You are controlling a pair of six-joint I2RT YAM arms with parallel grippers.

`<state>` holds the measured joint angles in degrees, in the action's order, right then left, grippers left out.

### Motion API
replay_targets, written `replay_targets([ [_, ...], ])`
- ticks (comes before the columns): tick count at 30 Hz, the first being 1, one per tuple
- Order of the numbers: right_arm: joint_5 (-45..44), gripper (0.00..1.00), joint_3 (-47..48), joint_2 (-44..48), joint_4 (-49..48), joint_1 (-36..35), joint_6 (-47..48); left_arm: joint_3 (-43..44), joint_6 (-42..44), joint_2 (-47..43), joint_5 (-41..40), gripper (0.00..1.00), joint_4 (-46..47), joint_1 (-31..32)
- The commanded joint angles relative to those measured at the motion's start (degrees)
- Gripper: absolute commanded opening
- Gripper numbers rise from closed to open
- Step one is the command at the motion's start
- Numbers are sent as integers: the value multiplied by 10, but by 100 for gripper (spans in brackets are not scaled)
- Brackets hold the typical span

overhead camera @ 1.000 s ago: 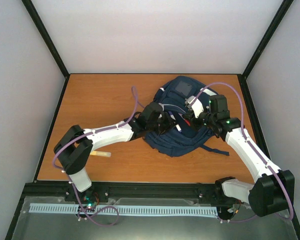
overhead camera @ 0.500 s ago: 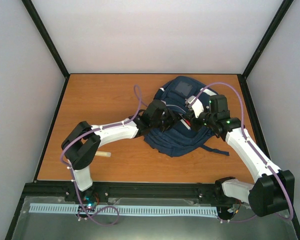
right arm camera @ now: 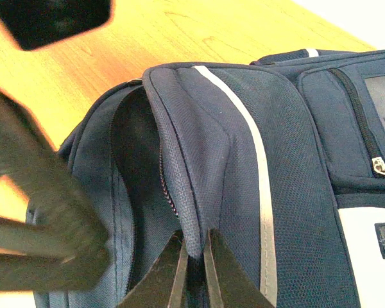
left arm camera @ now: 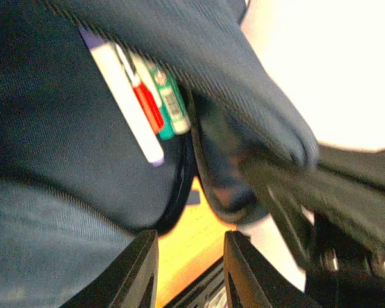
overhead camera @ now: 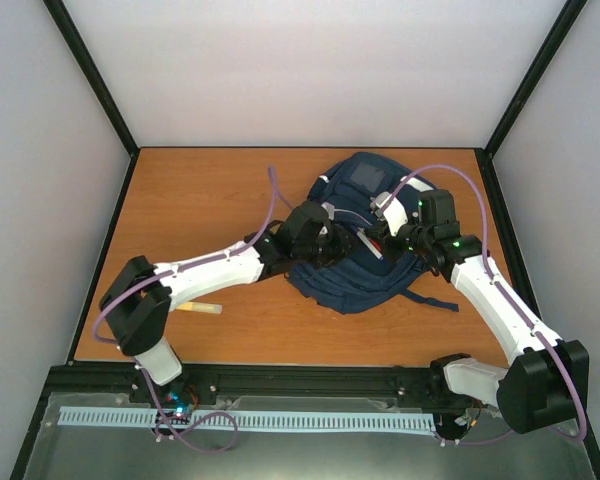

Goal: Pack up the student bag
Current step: Place the stationery in the student bag, then pick up the stationery from the center of the board.

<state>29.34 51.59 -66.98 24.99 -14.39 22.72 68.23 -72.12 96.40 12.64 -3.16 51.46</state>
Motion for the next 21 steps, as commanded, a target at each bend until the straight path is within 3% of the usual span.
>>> replay_targets([
  [1, 21, 7, 10, 18, -16, 4, 0, -8, 99, -52, -12, 32, -114, 34],
  [6, 19, 7, 10, 17, -15, 4, 1, -92, 114, -91, -8, 31, -111, 45],
  [14, 20, 7, 10, 15, -15, 4, 1, -204, 108, -160, -107, 31, -176, 44],
  [17, 20, 7, 10, 15, -15, 4, 0, -241, 77, -198, -149, 31, -201, 40],
  [21, 21, 7, 10, 14, -15, 4, 2, -287, -8, -274, -230, 32, -302, 4],
])
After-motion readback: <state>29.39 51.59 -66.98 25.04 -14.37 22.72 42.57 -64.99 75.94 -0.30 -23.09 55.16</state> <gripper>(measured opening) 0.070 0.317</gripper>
